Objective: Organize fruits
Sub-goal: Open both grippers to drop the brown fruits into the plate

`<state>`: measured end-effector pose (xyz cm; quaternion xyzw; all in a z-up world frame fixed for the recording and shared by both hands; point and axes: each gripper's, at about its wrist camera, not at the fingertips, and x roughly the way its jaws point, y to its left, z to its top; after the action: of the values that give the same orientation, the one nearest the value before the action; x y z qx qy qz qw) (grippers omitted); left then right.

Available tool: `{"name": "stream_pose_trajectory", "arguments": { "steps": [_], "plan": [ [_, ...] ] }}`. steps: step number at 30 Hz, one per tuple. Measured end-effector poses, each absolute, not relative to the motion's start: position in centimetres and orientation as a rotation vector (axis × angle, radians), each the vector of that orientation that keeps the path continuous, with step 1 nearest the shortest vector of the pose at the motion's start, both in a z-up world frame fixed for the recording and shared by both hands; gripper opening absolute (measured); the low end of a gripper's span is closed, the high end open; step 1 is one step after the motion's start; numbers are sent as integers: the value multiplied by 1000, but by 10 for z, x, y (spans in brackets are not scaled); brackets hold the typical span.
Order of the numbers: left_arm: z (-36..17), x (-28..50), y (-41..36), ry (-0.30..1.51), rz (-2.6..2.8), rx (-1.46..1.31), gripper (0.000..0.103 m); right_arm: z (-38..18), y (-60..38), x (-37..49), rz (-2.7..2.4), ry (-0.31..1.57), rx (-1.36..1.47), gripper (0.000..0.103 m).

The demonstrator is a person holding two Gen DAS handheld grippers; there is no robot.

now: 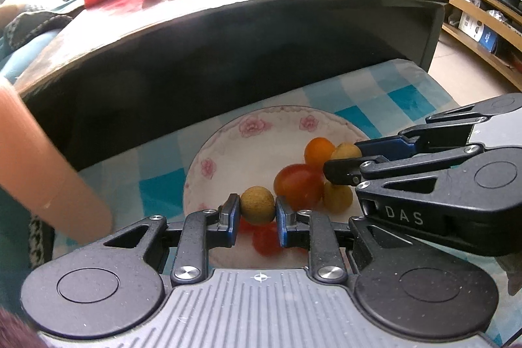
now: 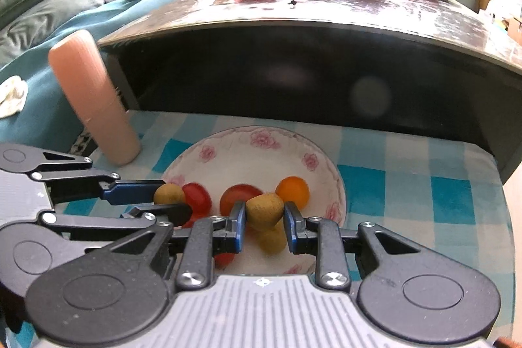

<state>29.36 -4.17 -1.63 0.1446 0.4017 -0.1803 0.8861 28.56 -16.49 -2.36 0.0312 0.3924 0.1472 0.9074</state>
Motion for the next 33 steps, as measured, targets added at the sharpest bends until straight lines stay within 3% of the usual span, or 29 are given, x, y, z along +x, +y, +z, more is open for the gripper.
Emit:
{"name": "stream_pose_trajectory", "arguments": {
  "steps": [9, 13, 19, 33],
  "plan": [
    [-26, 305, -41, 818, -375, 303, 30, -41, -176, 303, 297, 838, 139, 42],
    [-27, 307, -39, 815, -361, 296, 35, -42, -176, 302, 292, 831, 153, 42],
    [-25, 309, -35, 815, -337, 283, 51, -42, -176, 303, 275, 827, 157, 43],
    [-5, 290, -34, 798, -336, 289, 58, -26, -182, 297, 248, 805, 177, 47]
  ]
}}
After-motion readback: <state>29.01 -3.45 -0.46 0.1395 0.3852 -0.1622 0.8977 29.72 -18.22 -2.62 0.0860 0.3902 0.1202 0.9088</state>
